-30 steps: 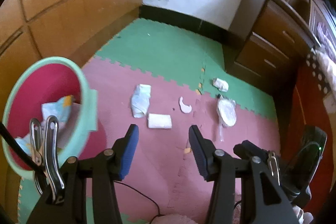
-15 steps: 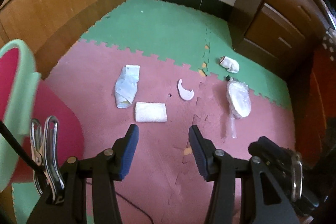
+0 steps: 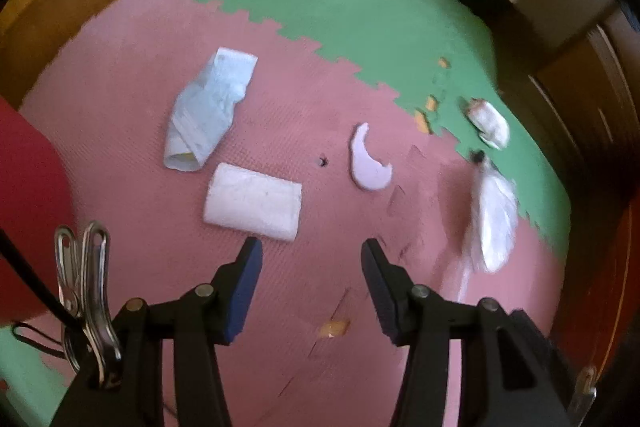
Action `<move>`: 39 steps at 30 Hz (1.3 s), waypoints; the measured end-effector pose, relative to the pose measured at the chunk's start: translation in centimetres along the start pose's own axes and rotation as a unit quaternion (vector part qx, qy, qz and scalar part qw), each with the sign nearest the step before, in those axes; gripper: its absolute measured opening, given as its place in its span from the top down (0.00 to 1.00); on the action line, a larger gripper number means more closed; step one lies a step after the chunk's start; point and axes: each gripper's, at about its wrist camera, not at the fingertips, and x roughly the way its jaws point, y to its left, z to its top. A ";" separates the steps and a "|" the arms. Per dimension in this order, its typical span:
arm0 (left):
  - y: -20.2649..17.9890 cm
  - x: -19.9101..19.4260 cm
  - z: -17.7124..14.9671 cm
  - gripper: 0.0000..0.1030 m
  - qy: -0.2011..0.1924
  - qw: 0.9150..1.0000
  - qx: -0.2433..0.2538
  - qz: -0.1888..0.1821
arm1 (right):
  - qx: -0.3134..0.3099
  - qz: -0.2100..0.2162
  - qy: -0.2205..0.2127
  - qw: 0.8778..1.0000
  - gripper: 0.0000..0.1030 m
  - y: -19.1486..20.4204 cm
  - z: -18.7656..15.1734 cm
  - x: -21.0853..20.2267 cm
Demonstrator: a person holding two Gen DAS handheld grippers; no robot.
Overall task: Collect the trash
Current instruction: 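Close the left tool on the white tissue while the right tool closes on the white crescent plastic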
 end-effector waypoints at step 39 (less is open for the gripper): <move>1.8 7.4 2.9 0.56 0.020 0.996 0.005 0.083 | -0.070 -0.008 0.102 0.992 0.61 1.9 8.0 13.8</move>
